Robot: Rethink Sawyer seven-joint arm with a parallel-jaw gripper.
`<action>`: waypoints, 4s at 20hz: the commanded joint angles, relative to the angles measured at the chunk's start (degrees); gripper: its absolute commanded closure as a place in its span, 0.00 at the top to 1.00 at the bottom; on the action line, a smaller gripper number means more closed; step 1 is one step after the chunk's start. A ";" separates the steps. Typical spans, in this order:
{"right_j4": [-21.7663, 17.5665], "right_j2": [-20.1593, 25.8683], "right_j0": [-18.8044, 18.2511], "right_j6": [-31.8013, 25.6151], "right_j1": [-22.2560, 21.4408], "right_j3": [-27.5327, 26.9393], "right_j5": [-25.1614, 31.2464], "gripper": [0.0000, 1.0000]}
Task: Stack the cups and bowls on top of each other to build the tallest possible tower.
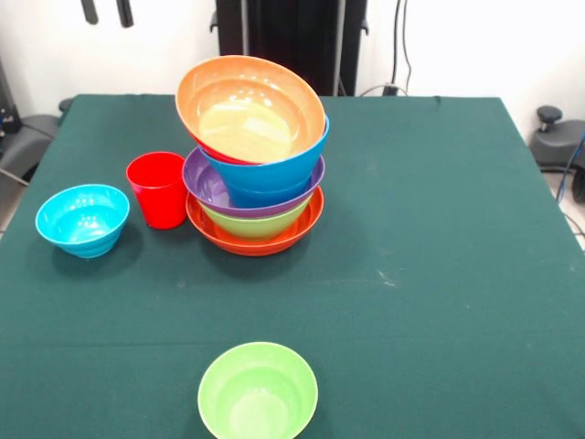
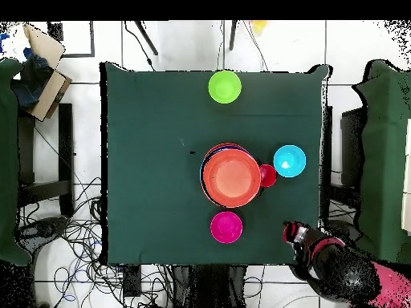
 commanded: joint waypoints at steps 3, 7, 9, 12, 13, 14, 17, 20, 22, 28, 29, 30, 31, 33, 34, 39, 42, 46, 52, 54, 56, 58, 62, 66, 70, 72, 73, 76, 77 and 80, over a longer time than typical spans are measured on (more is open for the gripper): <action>-17.38 6.76 -3.14 -14.21 15.86 -1.38 -5.68 1.00; -24.85 4.65 -3.00 -10.60 20.80 -3.68 -9.33 1.00; -28.03 3.59 -2.38 -8.78 23.20 -4.94 -10.99 1.00; -31.57 2.57 -1.57 -6.65 25.41 -6.15 -12.48 1.00; -32.30 2.45 -1.49 -6.06 25.57 -6.22 -12.64 1.00; -33.06 2.22 -1.12 -5.19 25.57 -6.36 -12.87 1.00; -34.23 2.07 -0.79 -4.02 25.61 -6.36 -12.84 1.00; -34.94 1.59 0.23 -3.15 24.86 -6.60 -12.26 1.00; -34.30 1.73 0.47 -2.73 23.09 -5.82 -11.42 1.00; -29.10 5.05 -0.58 -4.10 17.67 -3.00 -7.33 1.00; -28.31 5.67 -0.84 -4.74 17.90 -3.24 -6.46 1.00; -27.24 6.69 -1.47 -6.31 18.83 -4.21 -4.82 1.00; -26.85 6.93 -1.69 -7.24 19.40 -4.87 -3.84 1.00; -26.31 7.14 -2.41 -9.81 22.13 -8.19 -1.39 1.00; -26.15 6.99 -2.78 -11.32 23.84 -10.75 0.08 1.00; -26.16 7.32 -3.72 -15.04 28.59 -17.68 3.68 1.00; -26.09 6.63 -3.35 -15.04 31.47 -22.25 5.65 1.00; -25.42 6.56 -2.79 -15.05 33.69 -27.04 7.91 1.00; -25.69 6.29 0.46 -14.01 35.06 -32.41 10.41 1.00; -26.09 6.21 2.01 -12.99 35.59 -33.59 10.19 1.00; -26.52 6.25 3.43 -11.88 36.15 -34.38 9.43 1.00; -26.81 5.90 5.35 -9.89 36.04 -34.79 8.62 1.00; -27.07 4.63 9.53 -5.73 35.55 -35.46 7.12 1.00; -26.26 3.89 12.53 -4.00 34.28 -36.00 7.53 1.00; -23.02 4.58 12.65 -5.45 30.68 -34.34 10.50 1.00; -21.27 4.87 12.58 -6.25 28.19 -33.20 12.29 1.00; -20.82 4.82 12.61 -6.38 27.53 -32.69 12.40 1.00; -20.04 4.73 12.37 -7.01 27.40 -32.00 11.81 1.00; -19.94 4.61 12.29 -7.26 27.59 -31.95 11.53 1.00; -19.28 4.96 11.39 -8.72 27.77 -31.70 11.41 1.00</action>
